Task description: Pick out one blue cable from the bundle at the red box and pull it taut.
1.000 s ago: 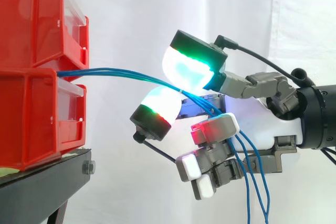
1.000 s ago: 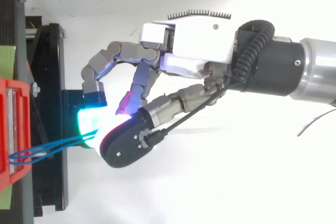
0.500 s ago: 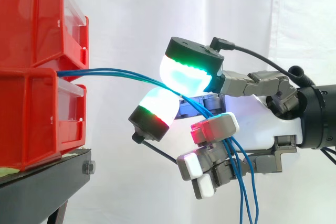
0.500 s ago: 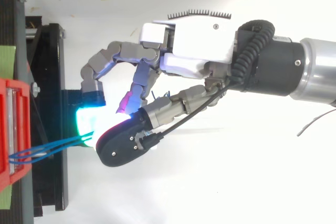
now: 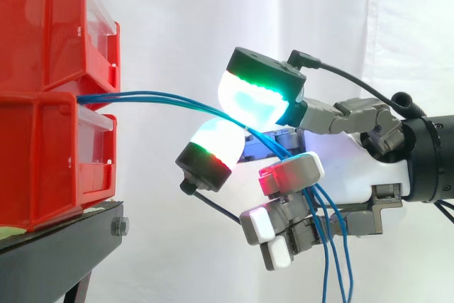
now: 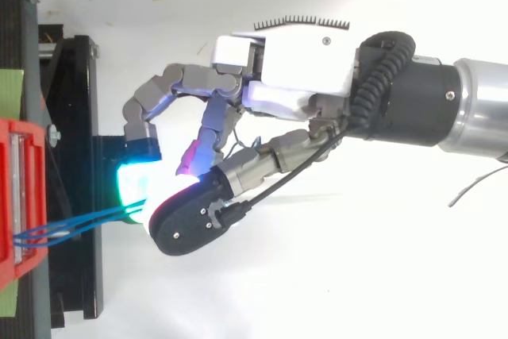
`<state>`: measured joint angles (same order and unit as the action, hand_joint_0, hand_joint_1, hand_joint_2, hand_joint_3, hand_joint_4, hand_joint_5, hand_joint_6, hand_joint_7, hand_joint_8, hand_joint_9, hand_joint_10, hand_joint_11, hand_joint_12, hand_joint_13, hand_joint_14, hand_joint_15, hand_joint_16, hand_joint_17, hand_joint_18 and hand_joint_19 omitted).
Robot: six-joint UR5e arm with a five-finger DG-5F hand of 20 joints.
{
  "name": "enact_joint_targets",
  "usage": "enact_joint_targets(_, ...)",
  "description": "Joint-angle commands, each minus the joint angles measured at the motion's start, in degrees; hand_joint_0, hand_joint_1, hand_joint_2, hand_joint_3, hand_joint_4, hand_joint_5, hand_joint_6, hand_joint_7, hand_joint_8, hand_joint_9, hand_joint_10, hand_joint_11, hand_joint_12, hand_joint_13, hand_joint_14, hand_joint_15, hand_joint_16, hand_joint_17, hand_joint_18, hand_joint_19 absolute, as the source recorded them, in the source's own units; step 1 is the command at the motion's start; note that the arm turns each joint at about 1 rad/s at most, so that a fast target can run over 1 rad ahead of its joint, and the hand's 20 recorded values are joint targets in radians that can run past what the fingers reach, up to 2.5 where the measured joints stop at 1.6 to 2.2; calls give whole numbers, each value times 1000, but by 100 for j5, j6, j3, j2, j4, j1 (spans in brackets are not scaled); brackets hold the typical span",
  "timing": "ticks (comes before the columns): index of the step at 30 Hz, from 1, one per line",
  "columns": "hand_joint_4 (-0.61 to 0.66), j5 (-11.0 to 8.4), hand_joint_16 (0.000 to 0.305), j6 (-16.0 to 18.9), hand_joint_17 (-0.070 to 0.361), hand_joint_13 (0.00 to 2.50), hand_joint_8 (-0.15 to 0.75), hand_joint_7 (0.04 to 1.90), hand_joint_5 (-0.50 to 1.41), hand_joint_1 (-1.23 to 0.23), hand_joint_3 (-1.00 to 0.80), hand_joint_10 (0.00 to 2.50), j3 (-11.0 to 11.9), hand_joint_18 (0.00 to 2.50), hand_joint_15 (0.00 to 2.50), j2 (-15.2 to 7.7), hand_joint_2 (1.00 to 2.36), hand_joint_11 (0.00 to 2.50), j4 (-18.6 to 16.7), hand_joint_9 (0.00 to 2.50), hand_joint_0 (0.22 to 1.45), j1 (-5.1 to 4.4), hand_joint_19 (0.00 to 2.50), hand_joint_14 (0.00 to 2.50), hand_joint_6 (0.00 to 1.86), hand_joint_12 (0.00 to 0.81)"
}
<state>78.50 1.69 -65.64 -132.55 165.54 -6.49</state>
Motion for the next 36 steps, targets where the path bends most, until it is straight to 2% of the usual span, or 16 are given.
enact_joint_targets(1,8,7,41,156,93,1147,296,992,-106,-768,-500,37,-1,1018,536,1,1000,1055,40,1451,610,-10,629,21,950,326)
enact_joint_targets(6,10,33,44,402,98,1158,301,1020,-92,-670,-500,38,-1,1049,549,1,1000,1063,101,1491,582,-10,646,21,938,323)
enact_joint_targets(13,19,33,46,419,103,1166,297,950,-85,-544,-500,39,-1,1059,555,1,1000,1046,101,1501,568,-10,660,22,913,334)
enact_joint_targets(21,54,33,51,419,115,1184,325,995,-83,-656,-500,36,-1,1107,537,1,1000,1024,101,1499,479,-10,607,20,881,359)
enact_joint_targets(29,74,33,60,419,134,1204,356,939,-91,-741,-500,33,-1,1183,508,1,1000,988,101,1481,373,-10,549,18,884,399)
enact_joint_targets(31,67,33,56,419,127,1187,342,934,-94,-766,-500,33,-1,1153,509,1,1000,1000,101,1470,402,-10,565,18,885,384)
enact_joint_targets(33,50,33,49,419,111,1151,314,950,-100,-789,-500,36,-1,1082,530,1,1000,1018,101,1443,484,-10,605,20,884,353)
enact_joint_targets(36,24,33,43,428,97,1140,288,1068,-101,-836,-452,38,-1,1029,546,-8,1004,1056,101,1452,609,-10,628,21,892,322)
